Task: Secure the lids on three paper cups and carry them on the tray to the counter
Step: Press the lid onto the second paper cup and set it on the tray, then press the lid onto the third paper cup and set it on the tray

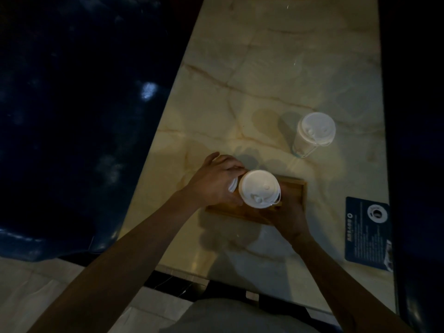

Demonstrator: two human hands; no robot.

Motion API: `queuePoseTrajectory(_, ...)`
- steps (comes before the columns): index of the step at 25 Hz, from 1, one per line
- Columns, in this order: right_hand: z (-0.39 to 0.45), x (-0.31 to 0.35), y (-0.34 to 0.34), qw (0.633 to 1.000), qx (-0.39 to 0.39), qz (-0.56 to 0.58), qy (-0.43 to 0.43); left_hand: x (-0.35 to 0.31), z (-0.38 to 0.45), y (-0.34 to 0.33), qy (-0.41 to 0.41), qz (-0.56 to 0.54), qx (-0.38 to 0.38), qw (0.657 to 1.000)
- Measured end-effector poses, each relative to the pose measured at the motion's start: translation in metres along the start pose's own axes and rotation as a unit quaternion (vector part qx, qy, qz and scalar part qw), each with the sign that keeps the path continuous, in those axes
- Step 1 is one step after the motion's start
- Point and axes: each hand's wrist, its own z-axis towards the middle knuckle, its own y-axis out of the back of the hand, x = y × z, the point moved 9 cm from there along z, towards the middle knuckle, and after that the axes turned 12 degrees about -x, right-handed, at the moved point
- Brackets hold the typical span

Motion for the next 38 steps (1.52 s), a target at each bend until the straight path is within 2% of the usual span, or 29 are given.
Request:
queuePoseTrajectory(14, -0.002, -0.005, 0.000, 1.000, 0.017, -0.005, -0.006, 0.000, -0.002, 0.002, 0.008, 0.011, 0.024, 1.000)
queuePoseTrajectory(19, -0.004, -0.029, 0.031, 0.985, 0.050, -0.164, -0.004, -0.002, -0.005, 0.025, -0.012, -0.042, 0.006, 0.999)
queuePoseTrajectory(22, 0.006, -0.047, 0.067, 0.944, 0.075, -0.321, -0.010, 0.002, 0.009, 0.044, 0.008, -0.061, -0.020, 0.998)
queuePoseTrajectory(26, 0.028, -0.048, 0.111, 0.911, 0.114, -0.396, -0.007, -0.005, 0.051, 0.050, 0.012, -0.039, 0.000, 0.999)
queuePoseTrajectory(29, 0.053, -0.044, 0.144, 0.882, 0.091, -0.463, -0.015, -0.015, 0.089, 0.046, -0.009, -0.014, 0.008, 1.000)
queuePoseTrajectory(31, 0.070, -0.039, 0.161, 0.875, 0.061, -0.479, -0.017, -0.025, 0.115, 0.044, -0.017, 0.003, 0.006, 1.000)
queuePoseTrajectory(35, 0.103, -0.023, 0.172, 0.900, 0.007, -0.436, 0.003, -0.043, 0.162, 0.036, -0.029, 0.025, -0.005, 0.999)
queuePoseTrajectory(38, 0.122, -0.018, 0.166, 0.905, -0.015, -0.424, 0.027, -0.045, 0.183, 0.023, -0.006, -0.006, 0.010, 1.000)
